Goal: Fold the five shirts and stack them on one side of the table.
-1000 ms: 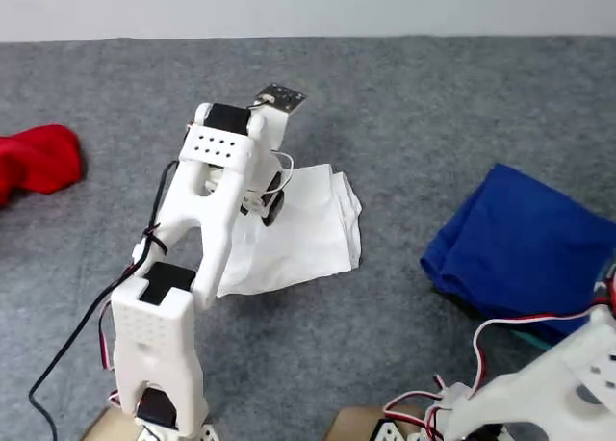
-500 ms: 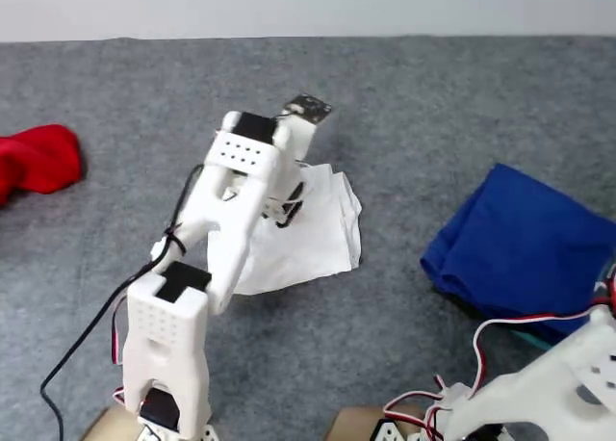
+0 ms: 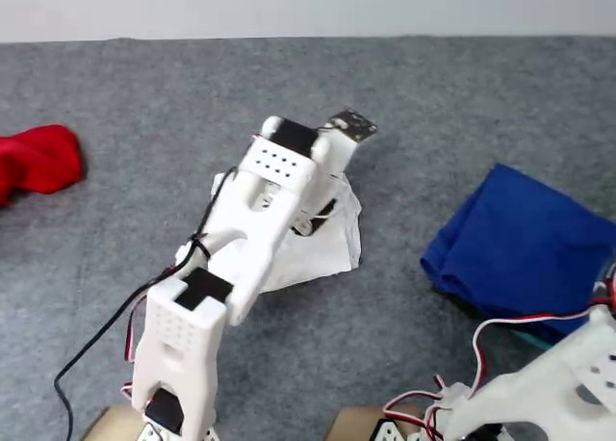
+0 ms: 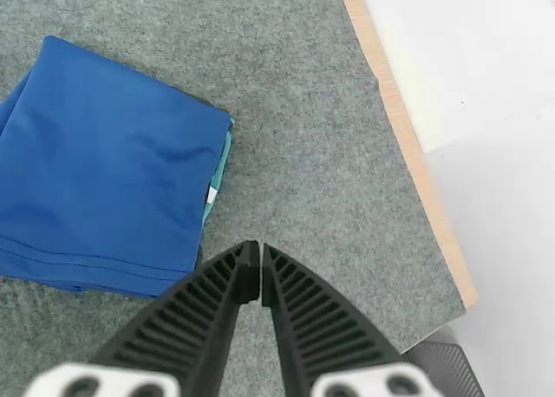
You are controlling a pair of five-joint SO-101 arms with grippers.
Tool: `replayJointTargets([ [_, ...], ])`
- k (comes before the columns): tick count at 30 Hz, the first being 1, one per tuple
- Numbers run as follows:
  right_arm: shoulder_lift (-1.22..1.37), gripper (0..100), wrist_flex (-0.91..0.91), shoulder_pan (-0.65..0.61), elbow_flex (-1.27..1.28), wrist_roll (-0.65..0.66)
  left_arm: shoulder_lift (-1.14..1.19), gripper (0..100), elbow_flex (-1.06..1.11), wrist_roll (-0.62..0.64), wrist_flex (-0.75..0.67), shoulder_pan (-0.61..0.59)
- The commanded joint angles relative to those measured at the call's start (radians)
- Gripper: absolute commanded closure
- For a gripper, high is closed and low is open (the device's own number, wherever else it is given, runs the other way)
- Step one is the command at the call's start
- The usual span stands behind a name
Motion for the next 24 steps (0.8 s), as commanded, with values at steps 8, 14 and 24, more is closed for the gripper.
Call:
replayJointTargets([
  [8, -0.021, 99.0, 0.038, -0.010, 0.002, 0.003, -0.021, 90, 0.084, 0.058, 0.029, 0.175],
  [14, -0.015, 99.0, 0.038, -0.010, 0.002, 0.003, -0.032, 86, 0.082, 0.055, 0.031, 0.129],
  [24, -0.012, 99.0, 0.036, -0.012, 0.002, 0.003, -0.328, 87, 0.087, 0.014, 0.031, 0.112],
])
